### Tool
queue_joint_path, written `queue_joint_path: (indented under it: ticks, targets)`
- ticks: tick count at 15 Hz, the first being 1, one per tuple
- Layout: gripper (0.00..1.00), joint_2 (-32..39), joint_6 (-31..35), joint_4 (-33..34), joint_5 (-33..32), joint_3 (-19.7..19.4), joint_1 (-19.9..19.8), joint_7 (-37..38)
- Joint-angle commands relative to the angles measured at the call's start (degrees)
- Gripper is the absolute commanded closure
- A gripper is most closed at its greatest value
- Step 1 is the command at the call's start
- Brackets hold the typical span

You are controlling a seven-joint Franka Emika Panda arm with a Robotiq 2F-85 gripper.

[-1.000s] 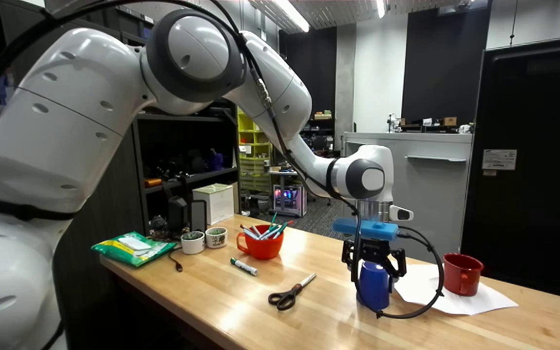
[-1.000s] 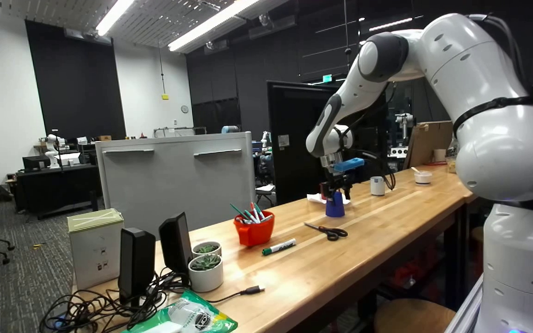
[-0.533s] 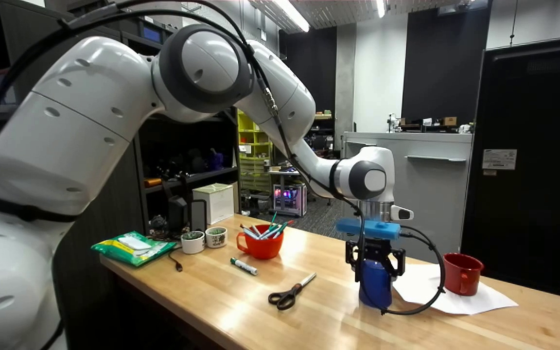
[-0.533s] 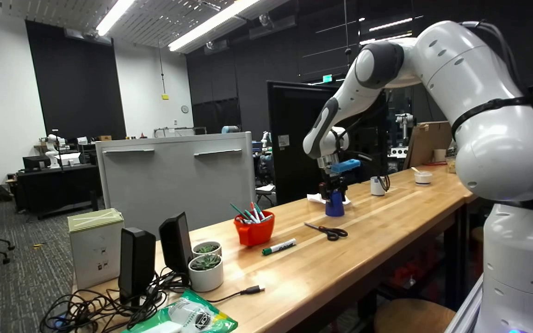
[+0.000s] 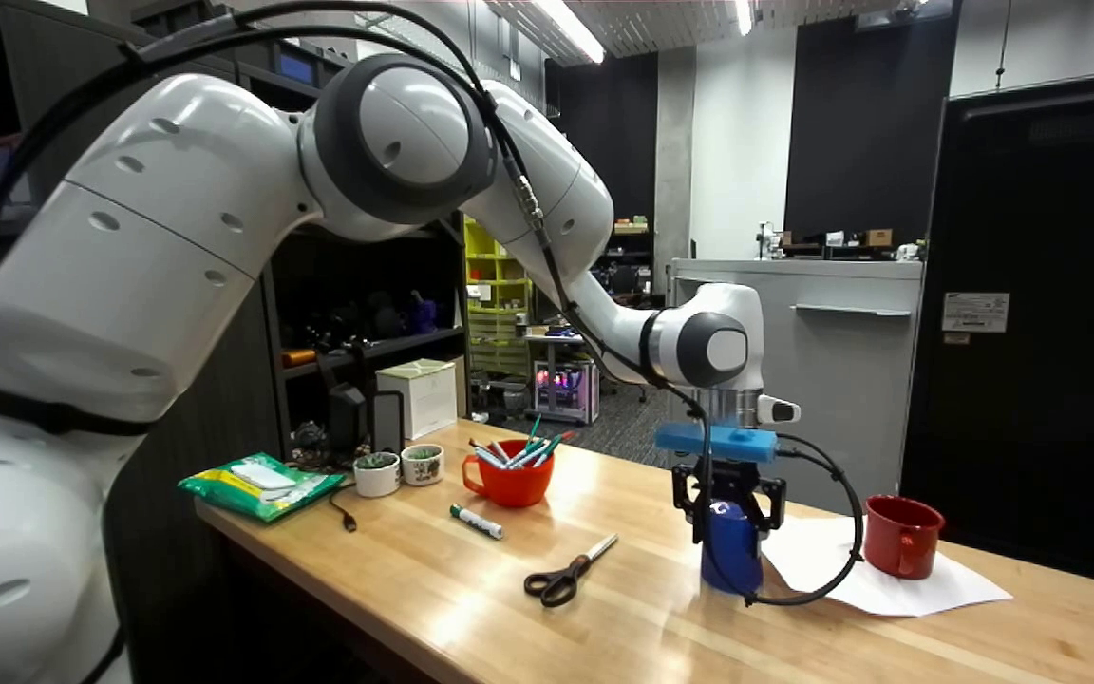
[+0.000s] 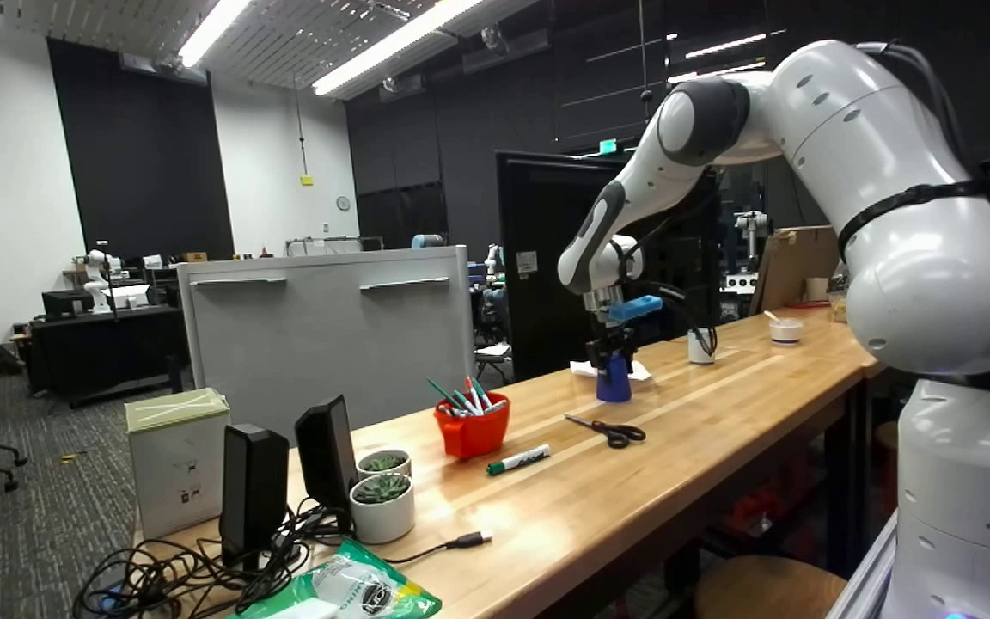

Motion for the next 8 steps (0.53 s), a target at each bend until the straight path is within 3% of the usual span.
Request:
queue_joint_path:
  ticks: [1, 8]
  targets:
    - [0.47, -4.7, 10.4, -8.8, -1.0, 0.9, 0.7, -0.7]
    - [0.47, -10.5, 36.0, -25.9, -2.5, 0.7, 2.9, 1.2]
